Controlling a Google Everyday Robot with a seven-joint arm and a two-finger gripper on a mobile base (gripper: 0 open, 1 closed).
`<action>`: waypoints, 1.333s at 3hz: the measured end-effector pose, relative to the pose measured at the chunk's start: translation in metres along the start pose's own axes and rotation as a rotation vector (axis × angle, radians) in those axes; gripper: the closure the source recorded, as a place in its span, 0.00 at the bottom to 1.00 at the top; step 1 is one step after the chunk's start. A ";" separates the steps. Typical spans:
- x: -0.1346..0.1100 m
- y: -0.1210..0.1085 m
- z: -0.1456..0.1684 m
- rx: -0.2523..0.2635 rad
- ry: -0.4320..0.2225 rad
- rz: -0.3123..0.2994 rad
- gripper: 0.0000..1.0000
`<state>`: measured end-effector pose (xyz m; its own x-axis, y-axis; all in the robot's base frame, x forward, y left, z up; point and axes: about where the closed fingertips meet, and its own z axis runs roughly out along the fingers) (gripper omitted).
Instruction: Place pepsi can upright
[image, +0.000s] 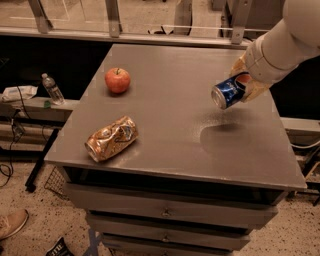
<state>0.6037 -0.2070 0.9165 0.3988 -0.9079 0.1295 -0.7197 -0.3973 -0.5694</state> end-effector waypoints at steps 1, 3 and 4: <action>0.015 0.004 -0.008 0.070 0.172 -0.168 1.00; 0.056 -0.020 -0.039 0.280 0.385 -0.449 1.00; 0.055 -0.029 -0.045 0.307 0.406 -0.532 1.00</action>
Offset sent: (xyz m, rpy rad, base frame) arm 0.0192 -0.0437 0.0668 -0.5194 -0.6085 0.2126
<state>0.6210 -0.2509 0.9766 0.3653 -0.6048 0.7076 -0.2726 -0.7963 -0.5399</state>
